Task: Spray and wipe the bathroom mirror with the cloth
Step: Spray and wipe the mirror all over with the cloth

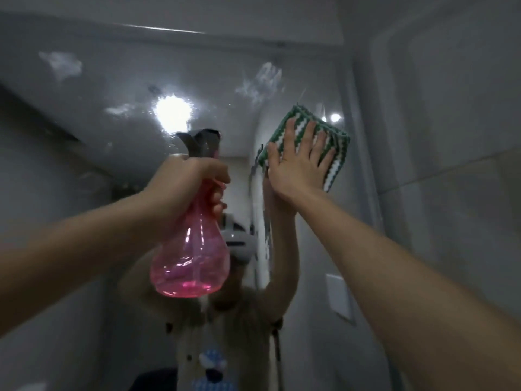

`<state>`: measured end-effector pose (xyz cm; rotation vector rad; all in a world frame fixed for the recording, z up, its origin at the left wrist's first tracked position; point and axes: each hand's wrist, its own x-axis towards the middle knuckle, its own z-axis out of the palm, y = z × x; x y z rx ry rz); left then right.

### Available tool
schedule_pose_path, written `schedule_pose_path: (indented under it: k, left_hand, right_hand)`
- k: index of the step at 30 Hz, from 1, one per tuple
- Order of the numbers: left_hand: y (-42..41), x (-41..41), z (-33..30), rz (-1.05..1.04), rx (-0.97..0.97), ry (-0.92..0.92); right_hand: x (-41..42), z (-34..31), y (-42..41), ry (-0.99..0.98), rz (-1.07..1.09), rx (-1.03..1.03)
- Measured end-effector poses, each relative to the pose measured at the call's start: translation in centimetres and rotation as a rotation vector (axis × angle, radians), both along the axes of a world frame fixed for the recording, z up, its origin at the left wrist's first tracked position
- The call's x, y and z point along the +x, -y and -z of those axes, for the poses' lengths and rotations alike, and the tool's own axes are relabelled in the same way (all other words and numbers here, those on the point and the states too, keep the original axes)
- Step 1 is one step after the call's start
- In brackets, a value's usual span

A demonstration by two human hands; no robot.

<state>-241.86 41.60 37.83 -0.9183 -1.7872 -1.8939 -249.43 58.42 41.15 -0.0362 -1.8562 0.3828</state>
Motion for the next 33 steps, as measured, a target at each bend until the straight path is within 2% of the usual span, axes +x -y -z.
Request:
schedule_pose_path:
  k: [5, 12, 18, 20, 22, 26, 29, 33]
  left_hand:
    - [5.9, 2.3, 0.4, -0.108, 0.064, 0.010]
    - [14.8, 4.7, 3.0, -0.304, 0.103, 0.017]
    - [21.4, 6.2, 4.3, -0.459, 0.115, -0.003]
    - [23.1, 6.3, 4.4, -0.503, 0.104, -0.010]
    - [24.1, 6.3, 4.5, -0.510, 0.099, -0.007]
    - [24.8, 6.1, 4.3, -0.501, 0.104, -0.011]
    - [24.4, 6.0, 4.0, -0.501, 0.102, -0.019]
    - [22.8, 5.7, 3.9, -0.477, 0.111, -0.002]
  right_hand:
    - [0.5, 2.6, 9.0, -0.057, -0.079, 0.236]
    - [0.4, 5.9, 23.8, 0.022, -0.160, 0.473]
    - [0.3, 7.9, 30.1, -0.010, -0.252, 0.541]
    - [0.2, 8.3, 31.7, -0.097, -0.208, 0.516]
    - [0.8, 8.4, 32.4, -0.105, -0.191, 0.452]
    - [0.3, 7.8, 30.6, -0.030, -0.243, 0.646]
    - [0.5, 6.6, 27.7, -0.021, -0.198, 0.761]
    - [0.6, 5.0, 23.0, -0.014, -0.123, 0.730]
